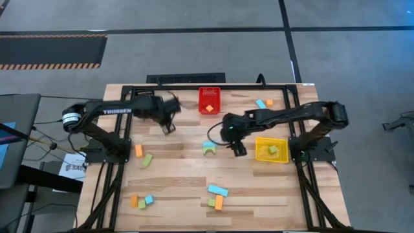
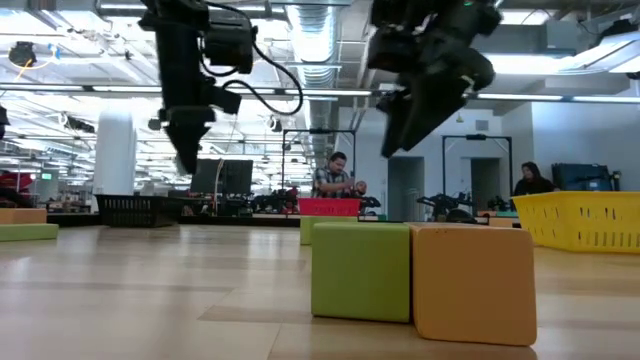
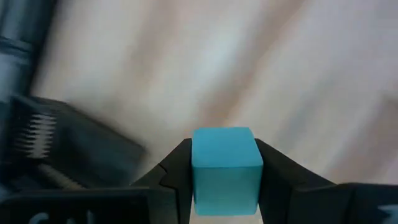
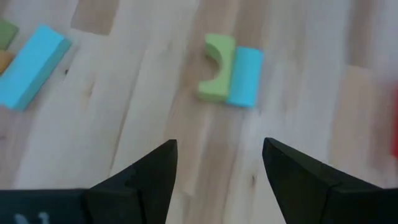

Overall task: Sort & place blocks by color
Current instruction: Put the blue block into the black bin, then put the orange block into the red bin

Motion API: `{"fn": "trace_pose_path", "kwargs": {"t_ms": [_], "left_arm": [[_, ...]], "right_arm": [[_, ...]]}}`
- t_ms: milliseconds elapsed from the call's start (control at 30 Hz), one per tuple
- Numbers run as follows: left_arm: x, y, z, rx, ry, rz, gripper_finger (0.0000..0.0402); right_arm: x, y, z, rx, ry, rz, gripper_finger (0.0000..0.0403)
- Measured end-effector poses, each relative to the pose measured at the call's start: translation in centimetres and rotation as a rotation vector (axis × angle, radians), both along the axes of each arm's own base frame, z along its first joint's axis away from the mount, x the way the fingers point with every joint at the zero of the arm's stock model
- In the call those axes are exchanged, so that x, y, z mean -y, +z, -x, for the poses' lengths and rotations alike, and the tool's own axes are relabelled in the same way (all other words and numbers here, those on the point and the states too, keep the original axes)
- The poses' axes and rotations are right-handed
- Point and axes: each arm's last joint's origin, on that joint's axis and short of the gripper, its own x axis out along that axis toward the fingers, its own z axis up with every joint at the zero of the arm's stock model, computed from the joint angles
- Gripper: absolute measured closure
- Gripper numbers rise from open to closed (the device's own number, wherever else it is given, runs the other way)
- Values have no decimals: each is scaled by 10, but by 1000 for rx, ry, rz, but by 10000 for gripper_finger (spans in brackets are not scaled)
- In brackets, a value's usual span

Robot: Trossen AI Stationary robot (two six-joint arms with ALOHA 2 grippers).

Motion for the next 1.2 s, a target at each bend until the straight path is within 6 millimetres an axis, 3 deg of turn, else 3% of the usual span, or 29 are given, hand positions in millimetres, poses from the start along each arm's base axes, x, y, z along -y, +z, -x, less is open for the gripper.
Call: {"fn": "trace_pose_path", "kwargs": {"t_ms": [267,533,833,1200], "left_arm": [[-65,2,41,-39,189,-10,298],[-106,-1,78,76,494,59,298],[-114,-1,91,92,657,42,287],[-107,-1,87,73,652,67,177]], "right_arm": [[12,-1,54,217,-209,84,143],[38,-7,74,403,-309,168,143],[65,-17,83,318,-393,204,143],[65,-23,89,235,-388,198,143]]}}
